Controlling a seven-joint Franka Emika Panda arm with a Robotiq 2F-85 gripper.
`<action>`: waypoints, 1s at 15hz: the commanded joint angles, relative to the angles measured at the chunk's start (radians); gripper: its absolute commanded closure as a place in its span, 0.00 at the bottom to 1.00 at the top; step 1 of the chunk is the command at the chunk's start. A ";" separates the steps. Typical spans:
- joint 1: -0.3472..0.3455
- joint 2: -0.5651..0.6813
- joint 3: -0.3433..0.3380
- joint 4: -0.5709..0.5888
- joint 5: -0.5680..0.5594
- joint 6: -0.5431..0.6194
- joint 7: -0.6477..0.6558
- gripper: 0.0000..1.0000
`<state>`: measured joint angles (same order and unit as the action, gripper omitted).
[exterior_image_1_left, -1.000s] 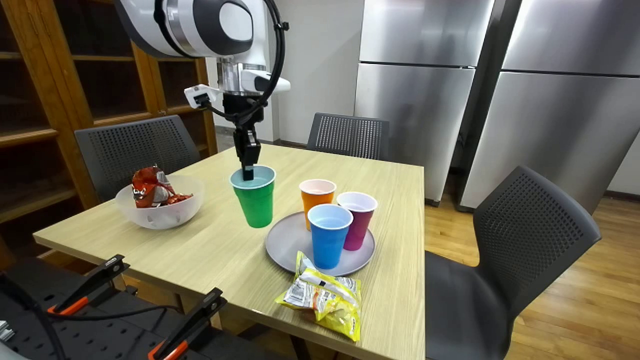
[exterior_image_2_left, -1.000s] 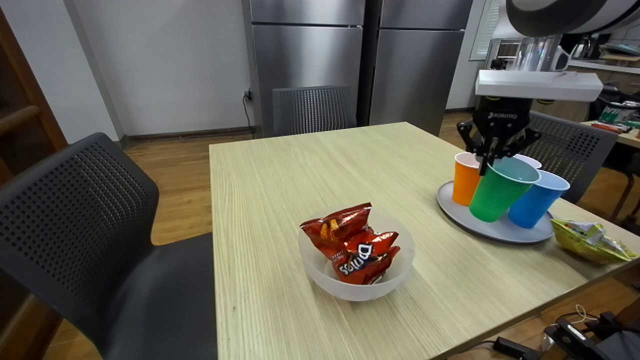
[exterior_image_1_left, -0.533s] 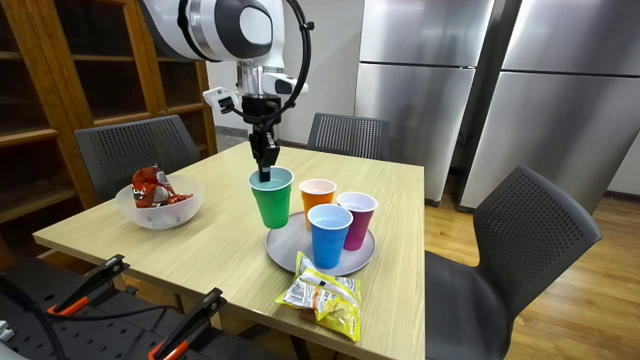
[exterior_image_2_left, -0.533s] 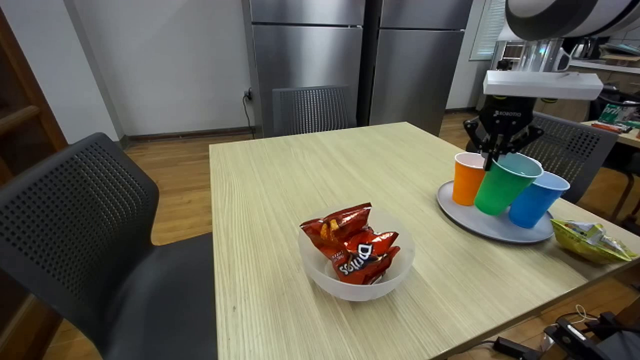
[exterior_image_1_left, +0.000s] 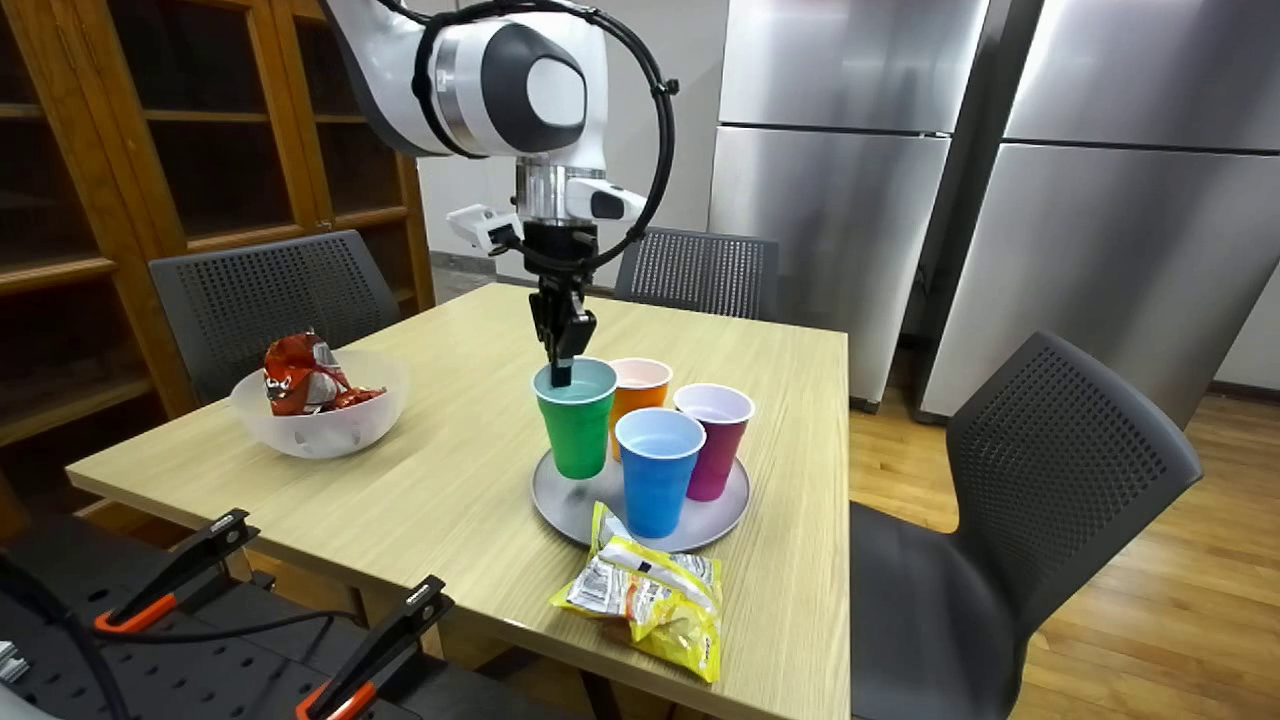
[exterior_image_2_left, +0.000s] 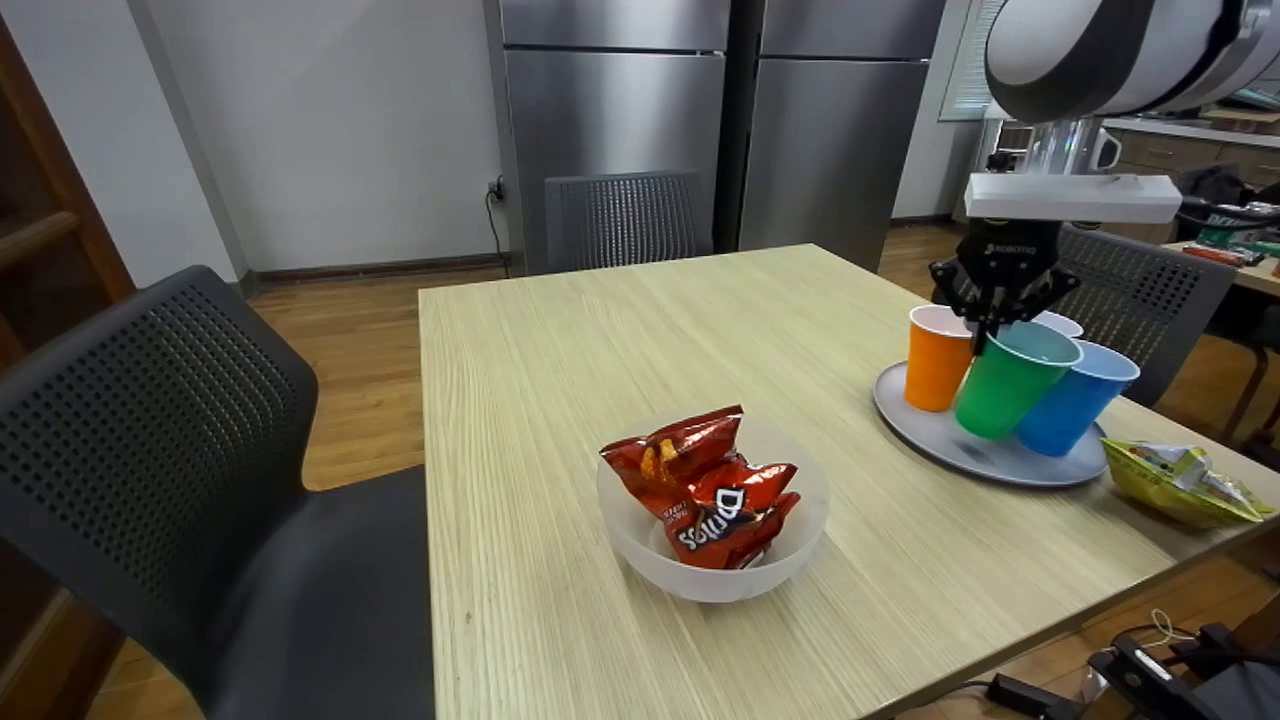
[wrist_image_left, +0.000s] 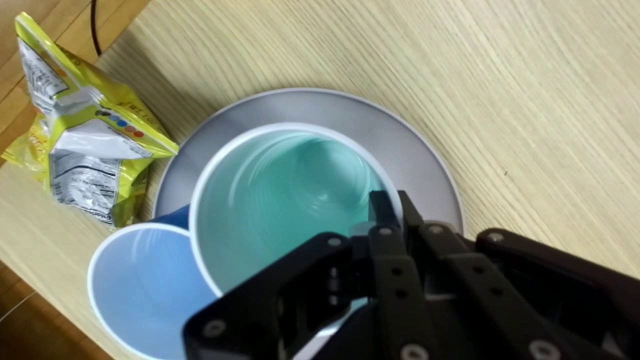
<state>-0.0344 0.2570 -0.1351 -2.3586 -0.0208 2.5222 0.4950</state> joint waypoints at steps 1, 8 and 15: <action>-0.011 0.056 -0.003 0.078 0.027 -0.063 -0.061 0.99; -0.006 0.110 -0.005 0.120 0.023 -0.106 -0.093 0.99; -0.001 0.130 -0.004 0.128 0.021 -0.118 -0.103 0.99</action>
<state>-0.0349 0.3762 -0.1429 -2.2617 -0.0199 2.4496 0.4297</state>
